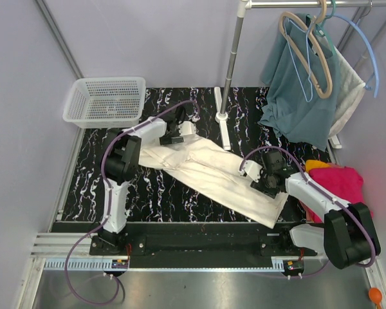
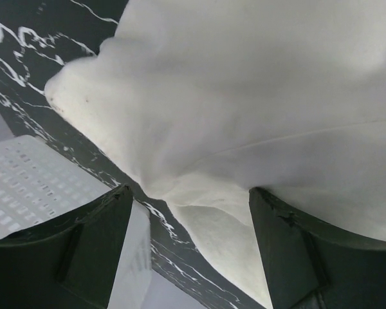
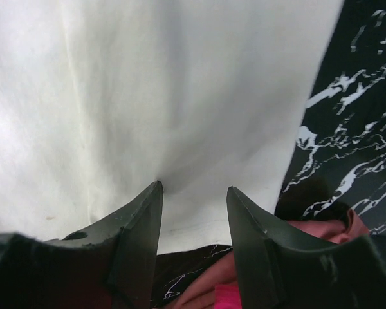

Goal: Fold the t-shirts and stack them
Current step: Fold the tshirt

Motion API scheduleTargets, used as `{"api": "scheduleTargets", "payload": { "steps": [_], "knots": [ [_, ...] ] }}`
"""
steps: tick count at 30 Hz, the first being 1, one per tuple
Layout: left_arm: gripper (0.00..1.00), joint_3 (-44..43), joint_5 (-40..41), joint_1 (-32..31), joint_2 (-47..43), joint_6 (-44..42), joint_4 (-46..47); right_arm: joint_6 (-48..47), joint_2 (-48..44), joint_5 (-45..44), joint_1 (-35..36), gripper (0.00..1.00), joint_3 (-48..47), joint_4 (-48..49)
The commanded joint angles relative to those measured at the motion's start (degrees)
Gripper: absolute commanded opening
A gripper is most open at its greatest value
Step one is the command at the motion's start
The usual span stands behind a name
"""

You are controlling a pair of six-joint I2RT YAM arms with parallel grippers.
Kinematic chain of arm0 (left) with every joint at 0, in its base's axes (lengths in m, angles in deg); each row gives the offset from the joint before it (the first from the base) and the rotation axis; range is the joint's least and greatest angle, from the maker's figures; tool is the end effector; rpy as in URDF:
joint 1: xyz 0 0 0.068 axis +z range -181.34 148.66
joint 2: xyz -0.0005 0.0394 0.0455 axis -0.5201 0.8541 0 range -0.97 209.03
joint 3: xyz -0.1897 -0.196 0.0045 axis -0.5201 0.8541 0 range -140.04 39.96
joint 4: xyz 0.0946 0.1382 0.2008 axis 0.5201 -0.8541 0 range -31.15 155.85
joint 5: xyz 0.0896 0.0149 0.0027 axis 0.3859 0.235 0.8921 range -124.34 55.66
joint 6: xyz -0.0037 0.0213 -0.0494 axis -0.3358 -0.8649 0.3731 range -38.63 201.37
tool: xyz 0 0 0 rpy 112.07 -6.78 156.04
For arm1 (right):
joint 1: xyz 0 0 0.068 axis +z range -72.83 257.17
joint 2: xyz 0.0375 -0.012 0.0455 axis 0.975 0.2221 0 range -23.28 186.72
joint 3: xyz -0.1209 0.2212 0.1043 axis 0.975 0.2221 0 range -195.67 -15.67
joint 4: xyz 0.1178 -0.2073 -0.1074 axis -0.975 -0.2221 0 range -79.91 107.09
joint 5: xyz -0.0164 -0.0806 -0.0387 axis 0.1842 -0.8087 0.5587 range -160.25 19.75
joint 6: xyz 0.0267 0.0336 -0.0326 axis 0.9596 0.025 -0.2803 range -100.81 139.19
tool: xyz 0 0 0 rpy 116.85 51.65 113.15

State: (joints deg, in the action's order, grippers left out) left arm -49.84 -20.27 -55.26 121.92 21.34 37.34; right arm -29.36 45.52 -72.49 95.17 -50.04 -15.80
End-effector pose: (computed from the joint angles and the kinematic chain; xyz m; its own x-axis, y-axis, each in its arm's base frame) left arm 0.4177 -0.1756 0.1562 -0.1525 0.9869 -0.0524 0.8403 0.1574 0.5188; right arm 0.1933 0.0614 0.1695 -0.3601 -0.9046 -0.2282 -0.8527 0.4184 -0.3128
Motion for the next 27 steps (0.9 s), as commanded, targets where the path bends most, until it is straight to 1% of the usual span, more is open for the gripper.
{"api": "scheduleTargets", "payload": {
  "steps": [1,4,8,11,17,18,20,23,24,27],
  "knots": [
    [0.79,-2.7,-1.1,-0.1,4.9,-1.0,0.9,-5.3,1.3,0.7,0.5,0.52,1.9,1.5],
    [0.79,-4.3,-0.9,0.1,5.8,-1.3,1.0,-7.4,3.0,0.5,0.5,0.52,3.0,5.1],
    [0.79,-6.3,-0.4,0.3,6.6,-1.8,1.4,-6.4,6.1,2.1,0.5,0.53,2.0,6.6],
    [0.79,-8.6,0.0,0.3,7.8,-2.7,1.9,-6.0,6.1,3.8,1.1,0.53,1.1,5.8],
    [0.80,-17.7,-0.4,0.5,12.7,-4.0,2.7,-5.5,4.4,5.7,4.8,0.53,-0.4,1.2],
    [0.80,-19.8,-0.1,0.5,14.1,-4.4,3.6,-5.1,4.4,5.8,5.3,0.53,-0.6,0.5],
    [0.80,-20.9,0.7,0.5,15.3,-5.2,5.1,-4.0,4.7,6.5,7.3,0.53,-1.3,-0.8],
    [0.80,-20.4,1.4,0.5,16.2,-7.6,10.4,-2.5,5.6,7.2,10.2,0.54,-2.4,-1.9],
    [0.80,-19.7,1.6,0.6,16.3,-8.2,13.5,-2.2,6.0,7.3,11.0,0.54,-3.1,-2.0],
    [0.80,-20.3,1.5,1.4,17.3,-9.1,17.2,-0.2,8.1,8.0,14.1,0.54,-4.7,-2.5]
  ]
}}
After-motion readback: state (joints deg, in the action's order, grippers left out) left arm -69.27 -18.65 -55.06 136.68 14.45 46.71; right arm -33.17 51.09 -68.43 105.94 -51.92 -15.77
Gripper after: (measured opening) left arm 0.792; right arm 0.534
